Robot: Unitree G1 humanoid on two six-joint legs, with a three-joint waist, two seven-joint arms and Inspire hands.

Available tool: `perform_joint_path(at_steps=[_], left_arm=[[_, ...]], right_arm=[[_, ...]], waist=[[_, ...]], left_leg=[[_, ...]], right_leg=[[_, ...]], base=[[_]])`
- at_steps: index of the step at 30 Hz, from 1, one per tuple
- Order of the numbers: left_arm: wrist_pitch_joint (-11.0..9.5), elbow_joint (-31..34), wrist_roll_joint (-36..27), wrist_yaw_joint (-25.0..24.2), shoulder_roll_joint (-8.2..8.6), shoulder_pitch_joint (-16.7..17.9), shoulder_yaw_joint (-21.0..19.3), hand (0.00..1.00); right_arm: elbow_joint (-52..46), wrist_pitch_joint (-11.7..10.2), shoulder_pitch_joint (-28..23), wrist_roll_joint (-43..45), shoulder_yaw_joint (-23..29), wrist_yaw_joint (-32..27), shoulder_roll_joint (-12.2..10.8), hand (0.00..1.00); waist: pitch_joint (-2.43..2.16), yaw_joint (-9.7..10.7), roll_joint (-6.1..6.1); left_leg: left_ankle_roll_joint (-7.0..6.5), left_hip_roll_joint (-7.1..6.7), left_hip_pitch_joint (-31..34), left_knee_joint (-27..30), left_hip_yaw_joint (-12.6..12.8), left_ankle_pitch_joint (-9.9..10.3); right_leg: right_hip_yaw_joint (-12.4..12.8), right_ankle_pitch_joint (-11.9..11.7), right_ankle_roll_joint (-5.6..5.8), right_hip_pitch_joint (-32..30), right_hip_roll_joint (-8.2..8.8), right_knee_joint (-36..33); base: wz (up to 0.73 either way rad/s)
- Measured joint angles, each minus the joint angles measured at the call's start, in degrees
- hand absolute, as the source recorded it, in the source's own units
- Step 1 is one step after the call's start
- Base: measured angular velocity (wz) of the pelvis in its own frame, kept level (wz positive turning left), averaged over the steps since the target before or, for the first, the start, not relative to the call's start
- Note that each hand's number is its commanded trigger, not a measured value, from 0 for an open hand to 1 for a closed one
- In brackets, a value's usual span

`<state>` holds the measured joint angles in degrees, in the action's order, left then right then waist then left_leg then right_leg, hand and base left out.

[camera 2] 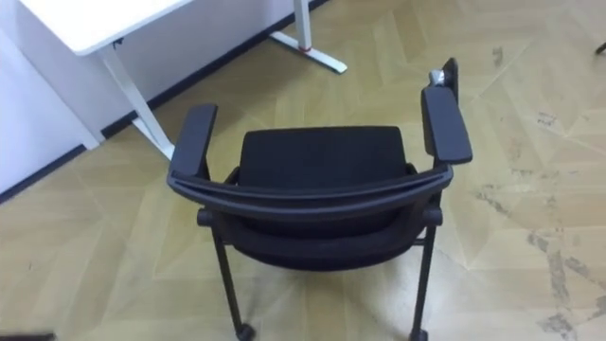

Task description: Push chair

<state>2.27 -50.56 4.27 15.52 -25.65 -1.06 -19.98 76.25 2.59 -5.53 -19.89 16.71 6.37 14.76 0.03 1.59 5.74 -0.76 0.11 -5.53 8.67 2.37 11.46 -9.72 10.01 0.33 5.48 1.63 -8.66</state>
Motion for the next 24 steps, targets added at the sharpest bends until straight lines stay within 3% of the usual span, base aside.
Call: perform_joint_path(at_steps=[4,7,11,18,24], left_arm=[[0.37,7.99,4.60,-0.71,-2.20,-1.39,0.00,0.00],[1.67,16.74,10.83,-2.72,-2.30,-1.42,0.40,0.00],[2.90,24.62,13.07,-4.80,-2.32,-1.62,0.64,0.00],[5.33,40.03,21.86,-8.76,-4.30,-2.94,4.78,0.00],[6.51,50.77,30.19,-13.28,-4.51,-4.56,8.26,0.00]], right_arm=[[-0.05,-0.04,-0.18,0.02,0.27,0.07,0.11,0.00],[-0.13,-0.03,-0.13,-0.55,0.23,0.54,0.18,0.00],[-0.16,-0.02,0.09,-0.55,0.24,1.65,0.24,0.00],[-0.10,-0.01,-0.05,-1.31,-0.07,2.31,0.61,0.00],[0.59,0.05,0.44,-1.25,-1.94,2.53,1.06,0.00]], waist=[[0.02,-0.33,0.00],[0.13,-0.28,0.68],[0.11,0.26,1.48],[0.35,1.10,1.55],[0.32,2.08,1.86]], left_leg=[[0.00,0.00,0.40,0.04,0.01,0.00],[0.00,-0.01,0.29,0.16,-0.13,0.00],[0.01,0.00,0.31,0.37,-0.17,0.00],[0.01,-0.08,1.05,0.91,-0.75,0.00],[-0.01,-0.18,1.21,0.98,-0.79,-0.01]], right_leg=[[0.17,0.00,0.00,-0.53,0.00,-0.02],[0.11,-0.01,0.01,-0.26,0.04,-0.02],[0.08,-0.01,0.01,-0.48,0.07,-0.05],[0.11,-0.01,0.01,-0.61,0.11,0.08],[0.28,-0.01,0.01,-0.68,0.19,0.09]], base=[[-0.01],[0.00],[0.00],[0.04],[0.01]])
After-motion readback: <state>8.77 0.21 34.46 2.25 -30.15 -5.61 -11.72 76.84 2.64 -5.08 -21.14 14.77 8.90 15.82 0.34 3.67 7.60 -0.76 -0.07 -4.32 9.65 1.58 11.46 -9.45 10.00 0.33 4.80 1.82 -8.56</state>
